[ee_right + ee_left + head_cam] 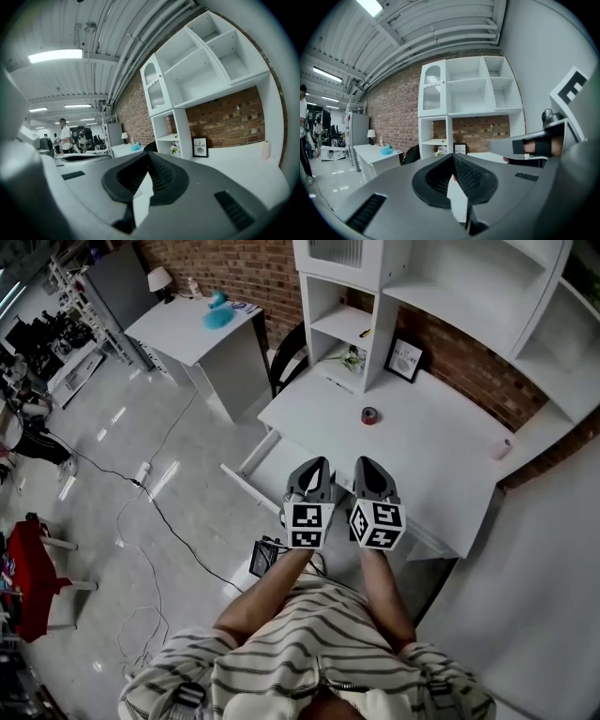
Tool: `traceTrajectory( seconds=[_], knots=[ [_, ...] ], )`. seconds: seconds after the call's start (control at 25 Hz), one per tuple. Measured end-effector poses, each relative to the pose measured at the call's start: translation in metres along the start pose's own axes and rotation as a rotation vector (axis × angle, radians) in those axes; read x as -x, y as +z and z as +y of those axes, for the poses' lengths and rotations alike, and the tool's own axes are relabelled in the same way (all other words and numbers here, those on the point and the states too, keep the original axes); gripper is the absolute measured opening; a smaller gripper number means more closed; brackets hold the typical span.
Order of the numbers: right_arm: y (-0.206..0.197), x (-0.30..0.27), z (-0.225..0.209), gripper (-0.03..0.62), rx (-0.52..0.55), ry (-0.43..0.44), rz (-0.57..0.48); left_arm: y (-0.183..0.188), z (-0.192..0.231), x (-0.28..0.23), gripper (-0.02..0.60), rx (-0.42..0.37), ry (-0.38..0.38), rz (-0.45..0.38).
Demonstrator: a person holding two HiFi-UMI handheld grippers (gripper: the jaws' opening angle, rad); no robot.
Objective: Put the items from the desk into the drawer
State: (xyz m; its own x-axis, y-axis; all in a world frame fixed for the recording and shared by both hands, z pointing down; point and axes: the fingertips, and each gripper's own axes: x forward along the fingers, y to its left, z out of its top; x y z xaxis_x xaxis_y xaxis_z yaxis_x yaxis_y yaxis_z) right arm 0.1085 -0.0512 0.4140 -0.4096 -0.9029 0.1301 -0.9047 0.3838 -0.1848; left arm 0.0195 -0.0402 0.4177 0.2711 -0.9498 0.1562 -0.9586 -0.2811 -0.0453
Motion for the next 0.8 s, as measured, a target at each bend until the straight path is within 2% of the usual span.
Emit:
traceTrajectory(
  seconds=[0.36,0.8],
  knots=[
    [0.008,-0.059,-0.018,0.011,-0.002,-0.065,0.011,0.009,0.031,-0.062,0.006,0.001,-0.053,-0.007],
    [0.017,-0.085,-0.040,0.011,0.010,-0.112,0.035,0.009,0.030,-0.095,0.006,0.022,-0.105,0.009]
  ],
)
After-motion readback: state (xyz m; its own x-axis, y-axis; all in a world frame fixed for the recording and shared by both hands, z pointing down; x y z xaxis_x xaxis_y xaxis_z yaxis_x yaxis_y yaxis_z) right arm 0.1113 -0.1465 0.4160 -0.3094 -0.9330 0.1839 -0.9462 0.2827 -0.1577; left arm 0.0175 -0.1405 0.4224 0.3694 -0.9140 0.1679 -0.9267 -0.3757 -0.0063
